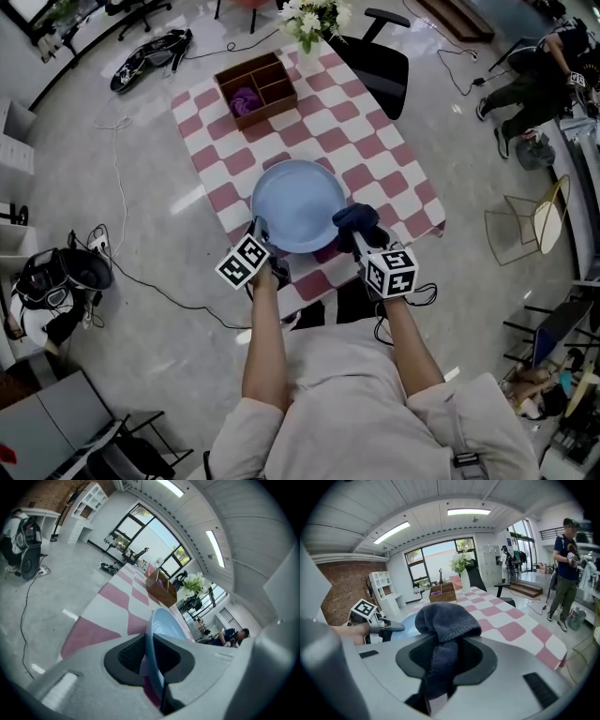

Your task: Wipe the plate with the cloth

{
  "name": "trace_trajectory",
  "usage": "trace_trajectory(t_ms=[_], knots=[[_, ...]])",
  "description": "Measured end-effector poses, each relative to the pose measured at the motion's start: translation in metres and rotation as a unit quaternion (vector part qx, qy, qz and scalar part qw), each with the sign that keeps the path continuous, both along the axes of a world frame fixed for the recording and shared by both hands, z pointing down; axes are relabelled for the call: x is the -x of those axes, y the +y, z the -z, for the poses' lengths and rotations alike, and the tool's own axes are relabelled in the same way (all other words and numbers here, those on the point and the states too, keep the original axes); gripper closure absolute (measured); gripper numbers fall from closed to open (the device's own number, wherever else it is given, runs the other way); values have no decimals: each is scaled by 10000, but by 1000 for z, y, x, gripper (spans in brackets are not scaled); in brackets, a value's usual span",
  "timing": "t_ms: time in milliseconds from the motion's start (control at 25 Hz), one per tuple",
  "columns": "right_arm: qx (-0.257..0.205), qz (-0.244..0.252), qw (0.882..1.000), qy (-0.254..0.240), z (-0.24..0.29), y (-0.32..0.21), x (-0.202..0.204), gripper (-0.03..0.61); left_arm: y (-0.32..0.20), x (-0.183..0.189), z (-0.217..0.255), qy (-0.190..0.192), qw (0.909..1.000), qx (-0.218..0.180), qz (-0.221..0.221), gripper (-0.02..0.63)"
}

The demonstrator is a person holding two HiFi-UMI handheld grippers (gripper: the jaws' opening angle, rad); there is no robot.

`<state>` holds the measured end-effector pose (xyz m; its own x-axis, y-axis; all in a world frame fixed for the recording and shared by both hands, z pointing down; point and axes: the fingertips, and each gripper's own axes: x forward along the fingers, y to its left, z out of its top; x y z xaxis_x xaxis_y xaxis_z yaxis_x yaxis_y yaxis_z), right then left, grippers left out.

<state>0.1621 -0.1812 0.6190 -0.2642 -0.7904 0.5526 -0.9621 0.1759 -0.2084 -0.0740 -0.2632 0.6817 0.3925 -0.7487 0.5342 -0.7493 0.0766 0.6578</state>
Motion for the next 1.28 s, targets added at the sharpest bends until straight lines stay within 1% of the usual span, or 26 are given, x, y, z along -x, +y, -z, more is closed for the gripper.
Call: trace_trajectory(t_ms=[80,120,200,320,400,480,560,640,720,800,880,960,1000,1120,1280], knots=[[-11,-36,10000,61,4,6,-11,457,-3,-7,-6,238,9995,101,191,577],[-3,-55,9999,113,6,7,-16,457,-3,-8,-9,249,9992,165,268,577],[19,-92,9998,171,7,10,-21,457,0,-8,-16,100,9991,291,297,577],[55,-23,9998,212,6,9,-21,457,1,-10,-20,-173,9991,368,96,577],[81,116,9997,216,4,8,-18,457,0,-13,-20,-316,9988,376,-26,557],[111,320,9991,268,2,8,-15,457,1,-10,-20,-460,9982,388,18,540],[130,494,9982,327,3,12,-14,457,4,0,-18,-724,9967,347,120,528],[91,594,9976,334,9,14,-16,457,8,10,-9,-976,9948,223,194,508],[24,659,9973,316,16,16,-20,457,17,16,8,-1214,9923,5,247,503],[-27,668,9975,241,19,17,-22,457,33,15,27,-1460,9888,-257,191,503],[-75,662,9977,100,21,16,-21,457,52,6,43,-1676,9847,-479,63,503],[-118,766,9970,-5,24,17,-15,457,71,-8,58,-1778,9817,-682,-45,507],[-133,860,9962,-26,25,20,-10,457,81,-15,64,-1800,9806,-771,-88,520],[-155,1152,9932,-19,28,37,3,457,112,-32,80,-1871,9770,-989,-250,593],[-237,1263,9917,-54,34,60,4,457,146,-56,96,-1982,9713,-1221,-488,603]])
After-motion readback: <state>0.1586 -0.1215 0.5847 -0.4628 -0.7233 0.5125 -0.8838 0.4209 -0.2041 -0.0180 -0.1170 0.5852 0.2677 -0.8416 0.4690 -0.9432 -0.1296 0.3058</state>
